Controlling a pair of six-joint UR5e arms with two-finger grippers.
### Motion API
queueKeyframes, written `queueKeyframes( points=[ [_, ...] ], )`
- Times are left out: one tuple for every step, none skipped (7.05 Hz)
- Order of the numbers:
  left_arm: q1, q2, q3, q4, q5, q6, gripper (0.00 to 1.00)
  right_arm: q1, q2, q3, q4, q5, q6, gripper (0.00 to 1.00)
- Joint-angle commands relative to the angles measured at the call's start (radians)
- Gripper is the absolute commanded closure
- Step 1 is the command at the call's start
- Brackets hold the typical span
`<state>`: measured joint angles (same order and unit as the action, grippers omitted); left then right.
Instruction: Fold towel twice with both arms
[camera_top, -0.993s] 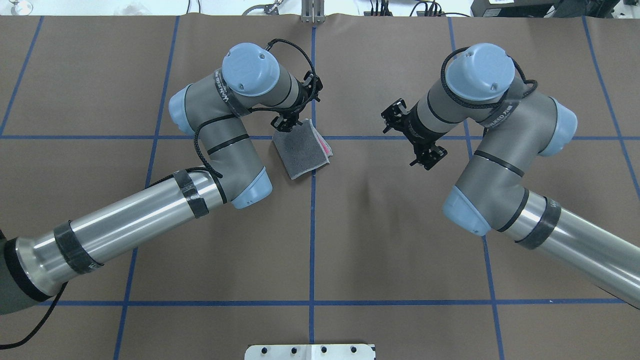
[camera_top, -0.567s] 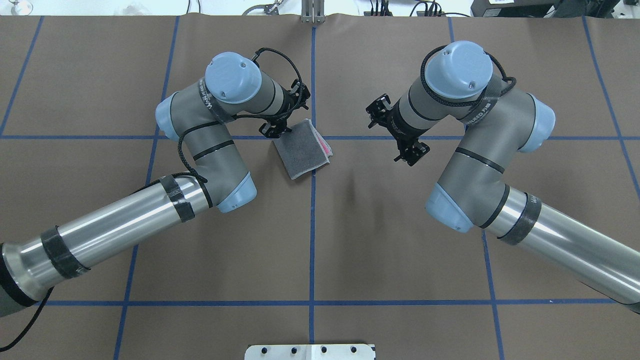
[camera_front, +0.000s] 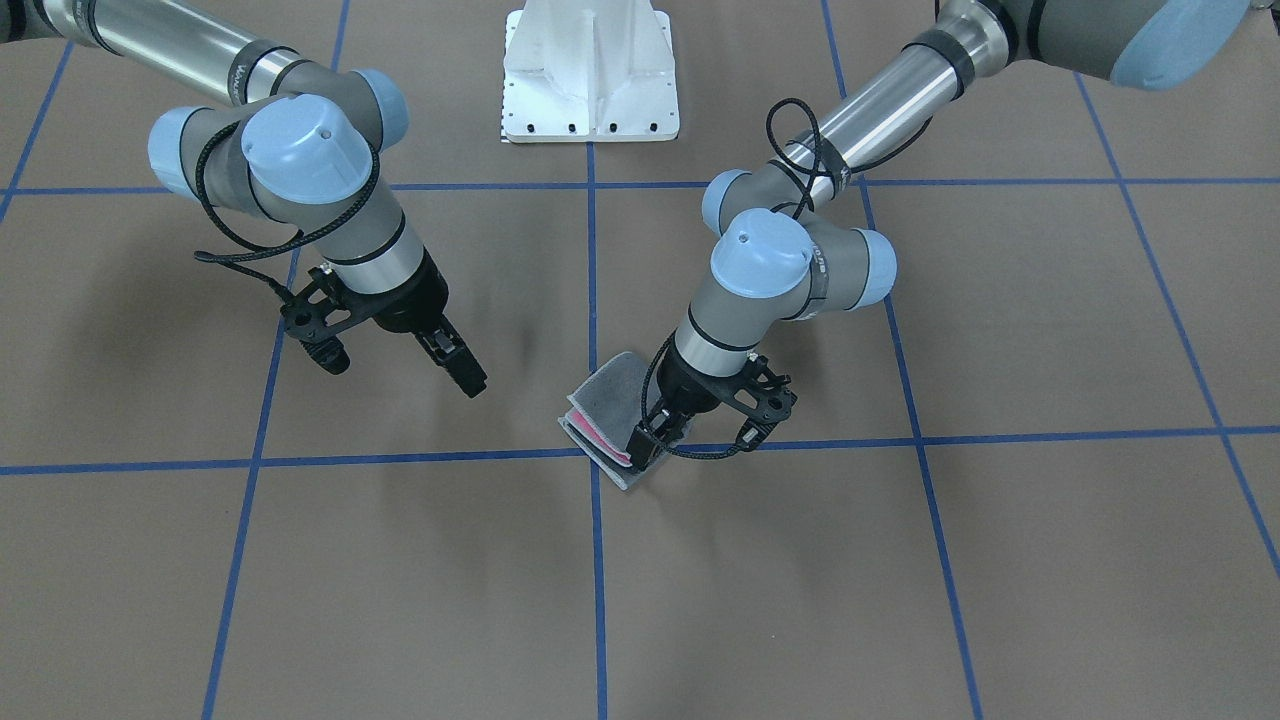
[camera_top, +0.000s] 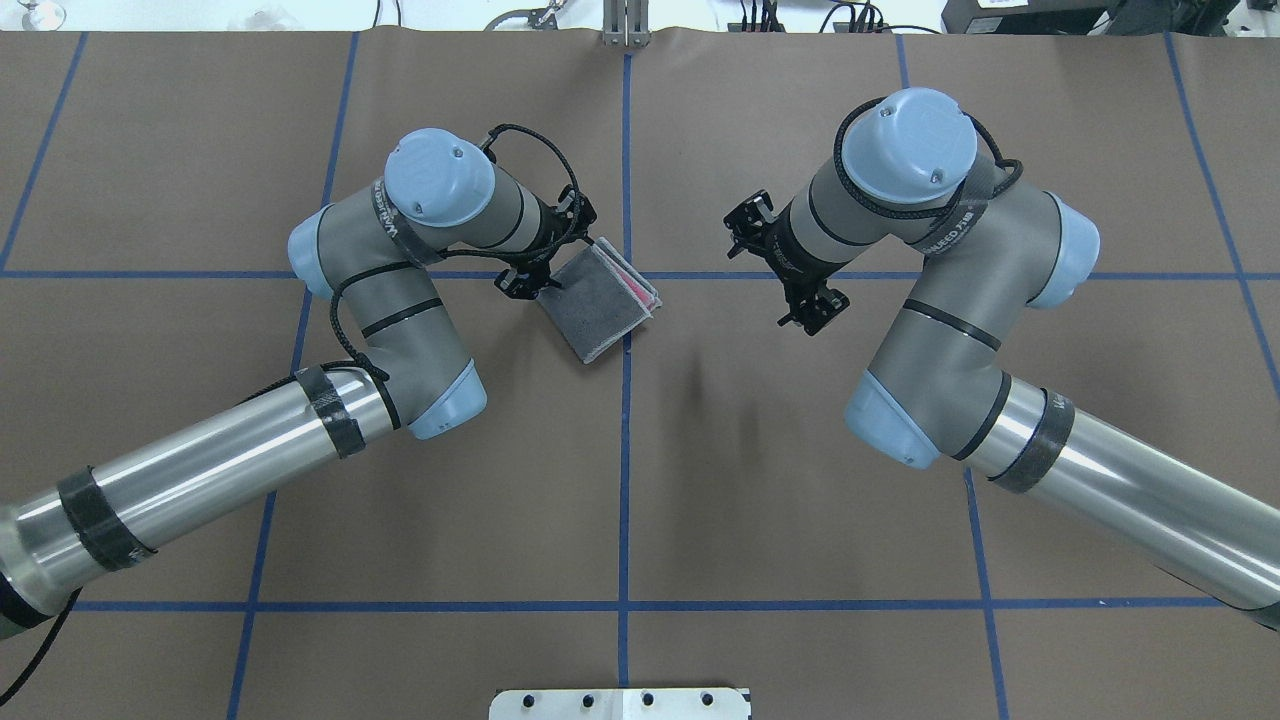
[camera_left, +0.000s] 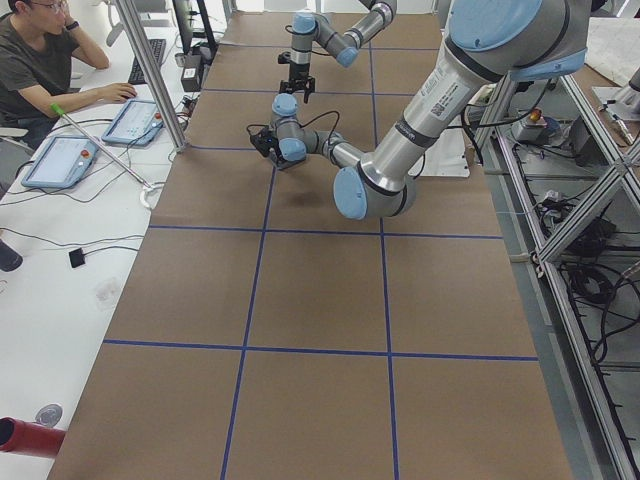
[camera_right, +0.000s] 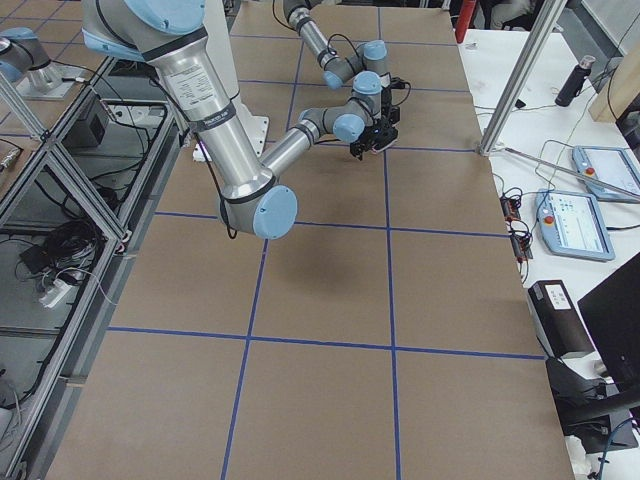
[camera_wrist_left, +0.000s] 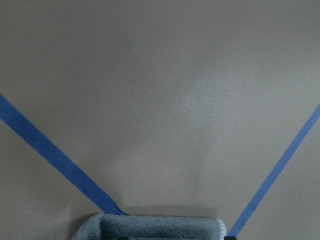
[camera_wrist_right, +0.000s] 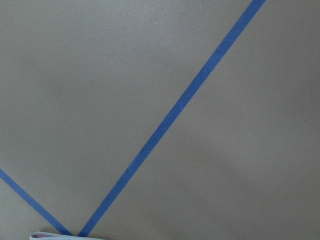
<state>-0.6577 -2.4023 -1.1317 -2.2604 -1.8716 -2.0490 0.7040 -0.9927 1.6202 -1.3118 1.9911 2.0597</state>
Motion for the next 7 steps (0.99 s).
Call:
queueKeyframes(
  points=[
    [-0.019,-0.012,-0.011,0.001,-0.005,0.000,0.29,-0.001,0.000,0.000,0.000,-0.002,-0.001,0.00],
    [-0.035,-0.024,-0.011,0.001,-0.006,-0.005,0.28,-0.001,0.000,0.000,0.000,0.000,0.000,0.00],
    [-0.036,-0.031,-0.010,0.001,-0.005,-0.005,0.28,-0.001,0.000,0.000,0.000,0.000,0.000,0.00],
    [-0.033,-0.040,0.003,0.004,-0.003,-0.008,0.27,-0.001,-0.003,0.007,0.000,0.000,0.007,0.00],
    [-0.028,-0.052,0.024,0.001,-0.003,-0.007,0.27,0.002,-0.007,0.013,0.000,0.002,0.007,0.00],
    [-0.022,-0.076,0.062,0.001,-0.003,-0.007,0.27,0.002,-0.011,0.013,0.000,0.002,0.004,0.00],
    [-0.022,-0.101,0.090,0.001,0.000,-0.007,0.27,0.003,-0.011,0.013,0.000,0.002,0.002,0.00]
  ],
)
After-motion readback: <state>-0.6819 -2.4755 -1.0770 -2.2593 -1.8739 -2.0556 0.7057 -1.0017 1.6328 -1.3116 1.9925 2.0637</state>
